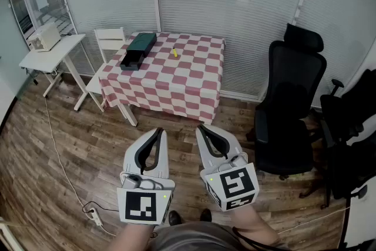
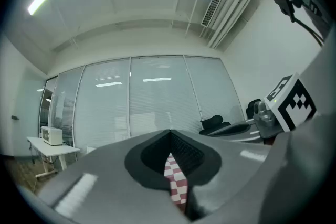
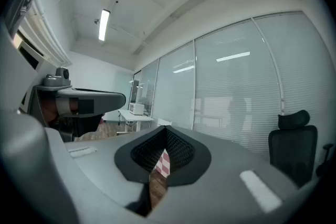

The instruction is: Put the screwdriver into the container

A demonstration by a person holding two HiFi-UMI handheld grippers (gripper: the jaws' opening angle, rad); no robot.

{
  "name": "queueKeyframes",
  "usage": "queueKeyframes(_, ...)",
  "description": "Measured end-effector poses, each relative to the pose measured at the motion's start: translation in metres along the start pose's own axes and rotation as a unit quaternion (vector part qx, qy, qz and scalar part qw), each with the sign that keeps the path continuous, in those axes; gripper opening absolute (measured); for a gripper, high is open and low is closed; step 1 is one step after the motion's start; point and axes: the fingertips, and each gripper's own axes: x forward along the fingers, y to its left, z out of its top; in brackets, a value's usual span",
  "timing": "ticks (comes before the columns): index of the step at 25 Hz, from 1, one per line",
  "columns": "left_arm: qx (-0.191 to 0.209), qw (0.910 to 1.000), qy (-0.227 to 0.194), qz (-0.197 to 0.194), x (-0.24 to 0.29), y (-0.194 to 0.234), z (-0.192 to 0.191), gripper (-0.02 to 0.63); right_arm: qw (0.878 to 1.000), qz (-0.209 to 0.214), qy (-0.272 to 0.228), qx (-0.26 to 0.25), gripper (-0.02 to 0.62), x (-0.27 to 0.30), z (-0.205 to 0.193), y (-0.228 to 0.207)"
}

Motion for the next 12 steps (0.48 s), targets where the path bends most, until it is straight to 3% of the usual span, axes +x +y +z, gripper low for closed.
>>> queueKeyframes(12, 0.01, 0.9997, 0.019, 0.008, 0.011, -0.025, -0.007, 0.0, 1.0, 0.012, -0.001, 0.008, 0.023, -0.011, -0.012, -0.022)
